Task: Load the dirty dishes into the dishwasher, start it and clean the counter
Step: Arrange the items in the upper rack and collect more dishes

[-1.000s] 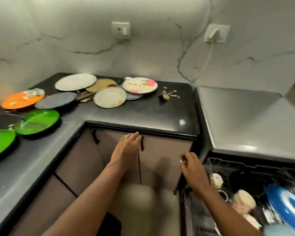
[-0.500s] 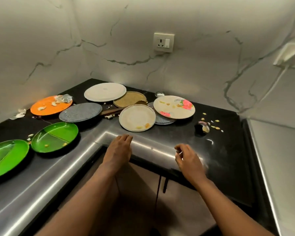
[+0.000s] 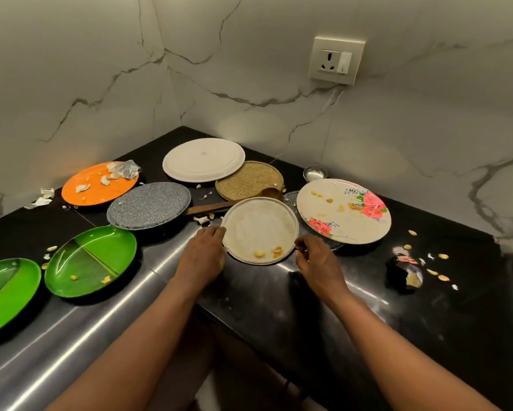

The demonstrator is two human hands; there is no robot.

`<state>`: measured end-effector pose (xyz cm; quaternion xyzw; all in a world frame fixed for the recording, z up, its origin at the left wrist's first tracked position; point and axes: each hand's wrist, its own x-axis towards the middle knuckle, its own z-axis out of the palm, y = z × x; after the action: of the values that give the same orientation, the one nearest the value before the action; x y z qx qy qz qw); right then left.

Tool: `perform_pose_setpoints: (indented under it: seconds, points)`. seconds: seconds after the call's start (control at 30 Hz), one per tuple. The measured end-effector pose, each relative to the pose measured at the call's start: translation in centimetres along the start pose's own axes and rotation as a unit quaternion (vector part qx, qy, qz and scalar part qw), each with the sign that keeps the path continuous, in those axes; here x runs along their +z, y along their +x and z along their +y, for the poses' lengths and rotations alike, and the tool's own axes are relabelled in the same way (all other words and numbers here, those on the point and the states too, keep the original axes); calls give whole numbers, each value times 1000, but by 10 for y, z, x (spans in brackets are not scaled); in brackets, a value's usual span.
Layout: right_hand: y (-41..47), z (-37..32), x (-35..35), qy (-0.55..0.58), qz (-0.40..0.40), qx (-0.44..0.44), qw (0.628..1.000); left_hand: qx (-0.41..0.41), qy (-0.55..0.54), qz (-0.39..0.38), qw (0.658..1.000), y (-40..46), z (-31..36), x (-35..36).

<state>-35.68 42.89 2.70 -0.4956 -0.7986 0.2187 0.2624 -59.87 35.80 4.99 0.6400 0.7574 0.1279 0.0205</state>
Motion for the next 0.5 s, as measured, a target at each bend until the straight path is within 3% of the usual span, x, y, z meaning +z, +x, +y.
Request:
perform_pose_setpoints:
  seconds: [0.23,0.4,0.5]
  points:
    - [84,-8,18,-14,23,-4,1000,-16,43,-108,993,57,-48,12]
    - [152,-6,32,-56,6,29,998,38,102,-254,961,93,-68,12]
    - [190,-5,45,-89,4,39,995,53,114,-259,958,105,-69,19]
